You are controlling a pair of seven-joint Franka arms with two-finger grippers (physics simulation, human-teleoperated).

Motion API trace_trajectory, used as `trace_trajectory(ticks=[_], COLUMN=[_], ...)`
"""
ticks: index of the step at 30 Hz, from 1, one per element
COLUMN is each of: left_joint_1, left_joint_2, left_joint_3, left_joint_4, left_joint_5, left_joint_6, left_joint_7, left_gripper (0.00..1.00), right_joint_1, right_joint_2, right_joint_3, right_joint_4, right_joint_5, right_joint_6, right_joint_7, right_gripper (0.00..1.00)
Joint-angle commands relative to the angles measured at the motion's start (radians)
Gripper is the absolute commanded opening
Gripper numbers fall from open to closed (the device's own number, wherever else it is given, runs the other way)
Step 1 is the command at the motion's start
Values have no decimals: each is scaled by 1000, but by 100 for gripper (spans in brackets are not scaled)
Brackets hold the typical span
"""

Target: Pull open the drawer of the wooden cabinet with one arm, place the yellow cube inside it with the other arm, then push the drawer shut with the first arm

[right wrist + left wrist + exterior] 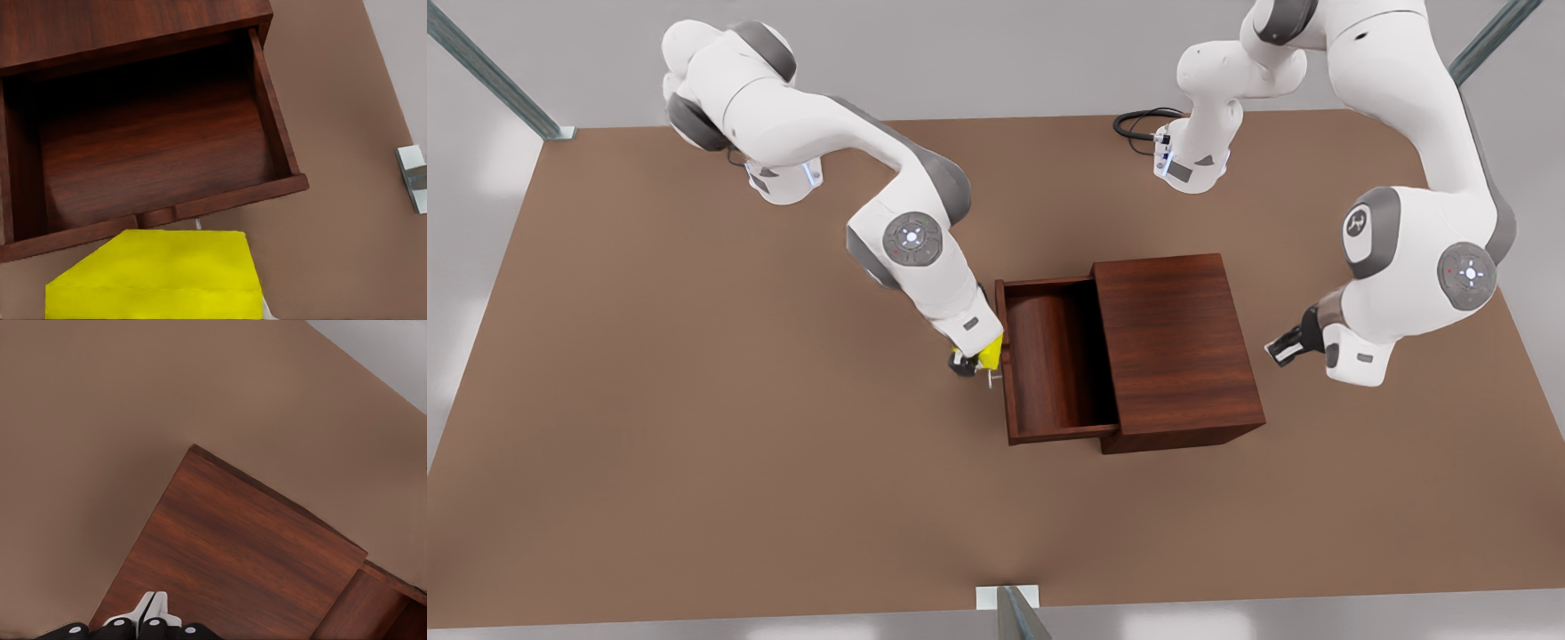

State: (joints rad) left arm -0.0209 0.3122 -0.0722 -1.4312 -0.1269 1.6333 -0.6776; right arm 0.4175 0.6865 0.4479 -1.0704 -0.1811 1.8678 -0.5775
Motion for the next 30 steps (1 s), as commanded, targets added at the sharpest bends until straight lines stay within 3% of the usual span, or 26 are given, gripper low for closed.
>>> trace_trajectory(ticks=[1, 10, 12, 16, 19, 22, 25, 26, 28, 30], left_joint_1=[-5, -8, -30, -105, -184, -319, -467, -507, -554, -600], left_joint_2=[8, 18, 19, 31, 34, 85, 163, 203, 268, 309], left_joint_3=[0, -1, -8, -8, -8, -9, -8, -8, -8, -8], left_joint_4=[0, 0, 1, 11, 14, 37, 83, 94, 144, 149], left_joint_5=[-28, -30, -49, -115, -171, -210, -218, -218, -218, -218], left_joint_6=[13, 11, 16, 42, 100, 236, 502, 644, 798, 907], left_joint_7=[-390, -410, -496, -710, -927, -1195, -1560, -1721, -1935, -2041], left_gripper=[21, 21, 21, 21, 21, 21, 21, 21, 21, 21], right_joint_1=[92, 277, 282, 255, 64, -175, -388, -459, -460, -482], right_joint_2=[39, 163, 165, 148, -16, -145, -240, -329, -530, -594], right_joint_3=[-54, -140, -147, -149, -130, -127, -127, -164, -293, -365], right_joint_4=[52, 96, 96, 86, 75, 61, 61, 20, -270, -387], right_joint_5=[-26, -26, -26, -32, -31, -12, 124, 161, 143, 190], right_joint_6=[-38, 178, 191, 159, -27, -241, -494, -599, -438, -362], right_joint_7=[898, 1094, 1096, 1084, 1035, 765, 757, 749, 670, 659], right_gripper=[62, 64, 100, 100, 100, 100, 100, 100, 100, 100])
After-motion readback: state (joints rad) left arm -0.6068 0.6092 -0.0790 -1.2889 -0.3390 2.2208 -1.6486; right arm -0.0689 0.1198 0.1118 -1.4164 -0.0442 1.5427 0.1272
